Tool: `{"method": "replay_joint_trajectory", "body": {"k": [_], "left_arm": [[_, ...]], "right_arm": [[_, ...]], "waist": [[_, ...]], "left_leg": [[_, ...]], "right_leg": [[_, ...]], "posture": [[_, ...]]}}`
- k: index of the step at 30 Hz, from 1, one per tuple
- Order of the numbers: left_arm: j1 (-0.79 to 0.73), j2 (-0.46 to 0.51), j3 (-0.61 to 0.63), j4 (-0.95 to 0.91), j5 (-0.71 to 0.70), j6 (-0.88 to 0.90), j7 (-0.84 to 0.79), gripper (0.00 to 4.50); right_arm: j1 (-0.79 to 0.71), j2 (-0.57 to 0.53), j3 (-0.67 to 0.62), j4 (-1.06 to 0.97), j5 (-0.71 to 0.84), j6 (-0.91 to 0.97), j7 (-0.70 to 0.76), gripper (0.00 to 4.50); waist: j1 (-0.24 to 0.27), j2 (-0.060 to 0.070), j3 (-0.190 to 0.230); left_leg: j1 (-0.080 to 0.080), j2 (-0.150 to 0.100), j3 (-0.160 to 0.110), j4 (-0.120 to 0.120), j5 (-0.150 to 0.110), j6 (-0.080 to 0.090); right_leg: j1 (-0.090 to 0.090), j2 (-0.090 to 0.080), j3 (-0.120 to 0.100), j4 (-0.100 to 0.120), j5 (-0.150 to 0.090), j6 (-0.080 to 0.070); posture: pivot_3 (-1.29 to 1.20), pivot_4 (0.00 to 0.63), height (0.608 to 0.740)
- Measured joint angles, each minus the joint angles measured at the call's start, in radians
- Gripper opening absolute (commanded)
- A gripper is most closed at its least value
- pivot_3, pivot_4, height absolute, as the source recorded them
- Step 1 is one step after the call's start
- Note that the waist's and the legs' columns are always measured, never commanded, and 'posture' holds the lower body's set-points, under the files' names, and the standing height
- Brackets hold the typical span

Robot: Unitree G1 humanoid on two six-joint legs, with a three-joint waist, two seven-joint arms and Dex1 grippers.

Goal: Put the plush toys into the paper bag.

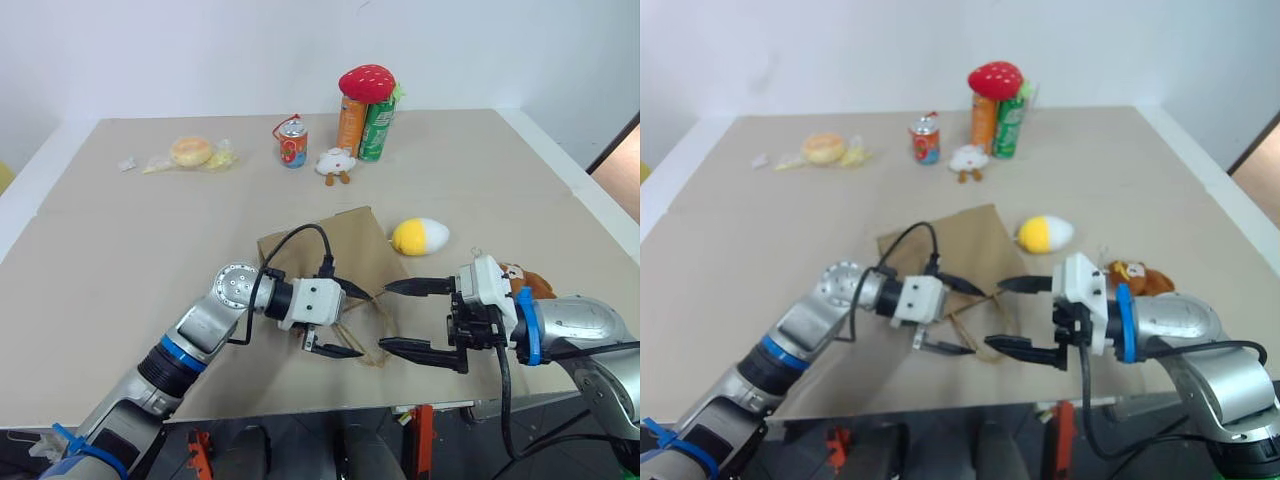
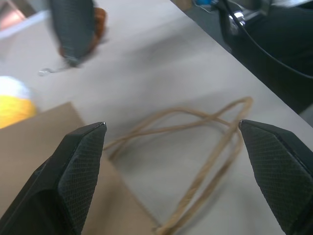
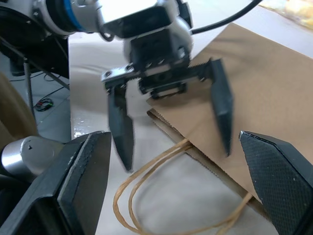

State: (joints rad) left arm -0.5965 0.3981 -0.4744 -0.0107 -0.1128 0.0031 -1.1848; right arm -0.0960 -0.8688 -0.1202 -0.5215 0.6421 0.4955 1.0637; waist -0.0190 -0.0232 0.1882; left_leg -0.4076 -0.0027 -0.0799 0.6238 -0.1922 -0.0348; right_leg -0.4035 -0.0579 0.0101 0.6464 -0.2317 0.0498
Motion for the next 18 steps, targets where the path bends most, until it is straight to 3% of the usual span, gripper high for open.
{"method": "replay_joint_trajectory", "body": {"k": [13, 14, 15, 16, 18], "left_arm": [[-0.001, -0.038, -0.001, 0.053, 0.044, -0.021, 0.042, 4.48], [-0.001, -0.038, -0.003, 0.062, 0.057, -0.032, 0.042, 3.91], [-0.001, -0.038, -0.003, 0.064, 0.061, -0.036, 0.042, 3.76], [-0.001, -0.04, -0.003, 0.071, 0.067, -0.044, 0.042, 3.08], [-0.001, -0.042, -0.003, 0.071, 0.07, -0.047, 0.042, 2.33]], "right_arm": [[0.021, 0.008, -0.002, -0.015, 0.0, -0.001, -0.033, 4.5], [0.02, 0.01, -0.002, -0.015, 0.0, -0.001, -0.039, 4.5], [0.02, 0.011, -0.002, -0.015, 0.0, -0.001, -0.04, 4.5], [0.02, 0.011, -0.002, -0.015, 0.0, -0.001, -0.042, 4.5], [0.02, 0.011, -0.002, -0.015, -0.001, -0.001, -0.043, 4.5]], "waist": [[0.001, 0.0, 0.0], [0.001, 0.0, 0.0], [0.001, 0.0, 0.0], [0.001, 0.0, 0.0], [0.001, 0.0, 0.0]], "left_leg": [[0.0, -0.001, 0.001, 0.002, 0.0, 0.0], [0.0, -0.001, 0.001, 0.002, 0.0, 0.0], [0.0, -0.001, 0.001, 0.002, 0.0, 0.0], [0.0, -0.001, 0.001, 0.002, 0.0, 0.0], [0.0, -0.001, 0.001, 0.002, 0.0, 0.0]], "right_leg": [[0.0, 0.0, 0.003, 0.0, 0.001, 0.001], [0.0, 0.0, 0.003, 0.0, 0.001, 0.001], [0.0, 0.0, 0.003, 0.0, 0.001, 0.001], [0.0, 0.0, 0.003, 0.0, 0.001, 0.001], [0.0, 0.0, 0.003, 0.0, 0.001, 0.001]], "posture": [[0.0, 0.15, 0.74], [0.0, 0.15, 0.74], [0.0, 0.15, 0.74], [0.0, 0.15, 0.74], [0.0, 0.15, 0.74]]}}
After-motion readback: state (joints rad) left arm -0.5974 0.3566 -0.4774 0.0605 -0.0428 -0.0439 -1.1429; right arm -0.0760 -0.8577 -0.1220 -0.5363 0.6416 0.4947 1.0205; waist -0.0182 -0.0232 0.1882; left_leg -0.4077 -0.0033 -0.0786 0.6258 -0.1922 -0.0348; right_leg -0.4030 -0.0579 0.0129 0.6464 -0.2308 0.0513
